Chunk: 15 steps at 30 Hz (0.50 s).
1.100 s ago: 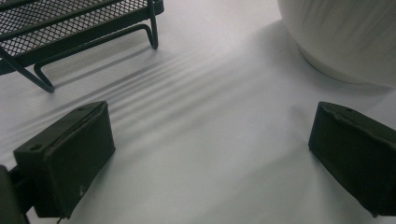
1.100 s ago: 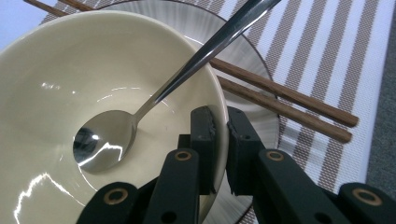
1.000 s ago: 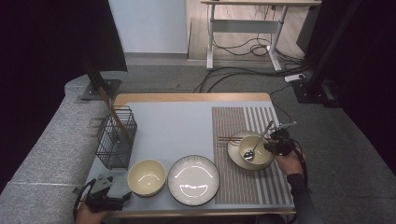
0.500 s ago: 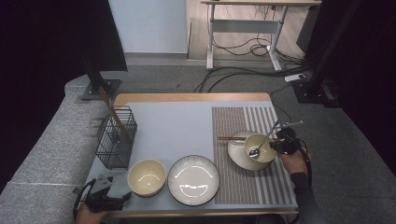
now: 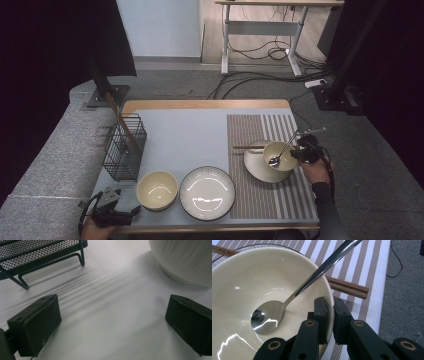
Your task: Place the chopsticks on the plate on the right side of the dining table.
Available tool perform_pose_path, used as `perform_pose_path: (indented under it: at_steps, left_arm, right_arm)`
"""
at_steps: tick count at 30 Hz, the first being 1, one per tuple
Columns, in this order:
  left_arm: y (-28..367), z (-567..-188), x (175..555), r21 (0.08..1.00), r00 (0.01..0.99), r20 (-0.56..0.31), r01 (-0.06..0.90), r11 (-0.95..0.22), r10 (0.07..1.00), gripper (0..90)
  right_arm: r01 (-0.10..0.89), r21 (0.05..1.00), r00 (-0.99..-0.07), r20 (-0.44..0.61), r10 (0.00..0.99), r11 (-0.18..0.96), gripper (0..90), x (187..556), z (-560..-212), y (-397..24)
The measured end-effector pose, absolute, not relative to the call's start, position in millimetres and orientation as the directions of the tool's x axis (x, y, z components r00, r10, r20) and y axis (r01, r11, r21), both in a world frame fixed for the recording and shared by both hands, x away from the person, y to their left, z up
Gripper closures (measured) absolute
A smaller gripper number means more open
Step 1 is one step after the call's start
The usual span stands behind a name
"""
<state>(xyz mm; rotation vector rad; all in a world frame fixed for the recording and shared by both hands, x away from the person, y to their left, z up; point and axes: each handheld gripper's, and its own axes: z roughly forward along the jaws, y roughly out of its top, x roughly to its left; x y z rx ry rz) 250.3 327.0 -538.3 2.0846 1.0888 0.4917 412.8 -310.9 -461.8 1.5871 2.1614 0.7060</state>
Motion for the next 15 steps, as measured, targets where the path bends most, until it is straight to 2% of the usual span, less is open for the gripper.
perform_pose_path:
  at_steps: [15]
  left_arm:
    - [327.0,-538.3,250.3,0.746,0.57,0.003,0.546,-0.382,0.822,0.0]
  right_arm:
    - [0.774,0.601,-0.287,0.056,0.956,0.197,83.3,420.7,-465.2,-312.2]
